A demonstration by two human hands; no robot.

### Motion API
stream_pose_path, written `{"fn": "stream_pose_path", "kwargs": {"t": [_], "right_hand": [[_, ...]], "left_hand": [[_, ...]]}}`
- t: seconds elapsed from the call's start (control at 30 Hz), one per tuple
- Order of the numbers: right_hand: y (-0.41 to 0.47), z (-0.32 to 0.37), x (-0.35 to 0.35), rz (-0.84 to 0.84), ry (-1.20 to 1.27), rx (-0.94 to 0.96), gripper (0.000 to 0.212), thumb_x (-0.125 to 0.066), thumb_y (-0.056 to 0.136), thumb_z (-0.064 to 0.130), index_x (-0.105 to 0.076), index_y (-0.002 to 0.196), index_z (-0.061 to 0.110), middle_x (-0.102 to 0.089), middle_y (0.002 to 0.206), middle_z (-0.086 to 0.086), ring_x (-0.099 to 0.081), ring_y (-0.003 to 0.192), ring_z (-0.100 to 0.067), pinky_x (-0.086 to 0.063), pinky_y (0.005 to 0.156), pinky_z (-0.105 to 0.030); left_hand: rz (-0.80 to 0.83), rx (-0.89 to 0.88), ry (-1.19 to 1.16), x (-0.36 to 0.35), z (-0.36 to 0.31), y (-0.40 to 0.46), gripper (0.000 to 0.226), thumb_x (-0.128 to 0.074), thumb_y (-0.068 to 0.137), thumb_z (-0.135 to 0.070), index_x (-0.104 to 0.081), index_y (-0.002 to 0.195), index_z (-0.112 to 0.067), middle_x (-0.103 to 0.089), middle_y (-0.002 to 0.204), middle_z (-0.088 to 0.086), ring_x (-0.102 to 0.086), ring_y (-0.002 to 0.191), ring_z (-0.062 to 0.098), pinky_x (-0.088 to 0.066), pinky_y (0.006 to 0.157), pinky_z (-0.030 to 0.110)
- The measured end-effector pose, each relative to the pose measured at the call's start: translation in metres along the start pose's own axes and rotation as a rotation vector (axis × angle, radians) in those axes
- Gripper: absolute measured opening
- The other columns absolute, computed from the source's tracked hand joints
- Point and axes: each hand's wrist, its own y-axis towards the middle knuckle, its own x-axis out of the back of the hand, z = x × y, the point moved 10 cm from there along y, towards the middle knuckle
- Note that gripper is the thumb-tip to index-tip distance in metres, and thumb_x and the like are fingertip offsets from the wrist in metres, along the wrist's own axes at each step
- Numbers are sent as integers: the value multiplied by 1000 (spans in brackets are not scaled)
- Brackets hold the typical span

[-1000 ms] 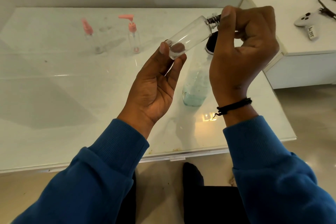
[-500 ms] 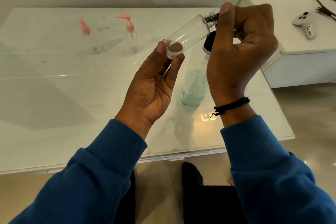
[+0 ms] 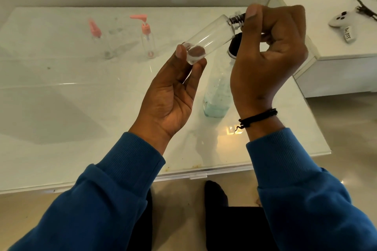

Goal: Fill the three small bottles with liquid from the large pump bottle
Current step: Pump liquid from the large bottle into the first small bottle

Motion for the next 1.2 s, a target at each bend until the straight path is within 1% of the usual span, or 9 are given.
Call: {"fn": "stream_pose_path", "kwargs": {"t": [0.1,0.17,0.3,0.37,0.5,0.6,0.77,1.0,1.2], "right_hand": [[-7,-2,1,10,22,4,19,-66,93,-1,-67,75,-2,-59,78,-7,-49,79,1,-48,58,-34],[-7,-2,1,11,19,-4,19,-66,93,-1,-67,74,-1,-60,77,-8,-50,79,0,-48,59,-33],[1,0,-3,10,9,-33,23,-67,93,4,-61,72,14,-55,73,-2,-50,70,3,-41,60,-18],[3,2,-3,2,6,-32,24,-67,92,5,-58,74,18,-54,73,-1,-51,70,3,-39,62,-15],[-5,-1,0,15,12,-11,20,-66,93,1,-66,73,2,-62,75,-13,-50,78,3,-45,60,-25],[-6,-2,0,9,12,-20,20,-66,93,0,-67,73,-1,-61,77,-7,-50,78,2,-48,59,-31],[1,0,-2,1,0,-29,23,-66,93,4,-64,70,3,-55,73,-1,-51,71,3,-42,61,-19],[-6,0,0,6,23,3,19,-65,93,-1,-67,74,-1,-58,77,-3,-49,79,4,-46,66,-23],[1,4,-1,-21,-22,-3,23,-66,93,3,-65,70,1,-53,74,0,-47,73,1,-46,59,-26]], "left_hand": [[-9,5,-2,2,0,-1,55,-76,69,-16,-63,121,-4,-70,113,14,-72,93,23,-59,68,24],[-10,11,-7,2,1,-1,55,-76,69,-16,-63,122,-4,-70,114,15,-72,93,23,-60,68,24],[-3,-3,-6,0,-1,0,49,-73,72,-16,-63,119,-4,-69,114,15,-70,95,23,-59,68,24],[-4,-6,-2,-1,-2,0,48,-73,72,-16,-64,117,-3,-69,112,15,-70,94,23,-59,68,24],[-12,5,-13,1,0,-1,54,-73,73,-16,-61,124,-3,-70,113,16,-71,93,23,-60,67,25],[-10,9,-20,1,1,-1,59,-75,71,-16,-60,127,-4,-70,114,16,-72,92,23,-59,67,24],[-4,3,-10,-1,0,-1,50,-72,74,-16,-62,122,-3,-71,109,16,-72,90,23,-60,67,25],[-16,13,-21,1,3,-2,60,-73,74,-16,-59,131,-3,-69,117,16,-70,97,23,-60,69,25],[-13,11,-29,0,4,-1,52,-70,78,-16,-60,126,-3,-70,114,17,-72,94,25,-60,68,25]]}}
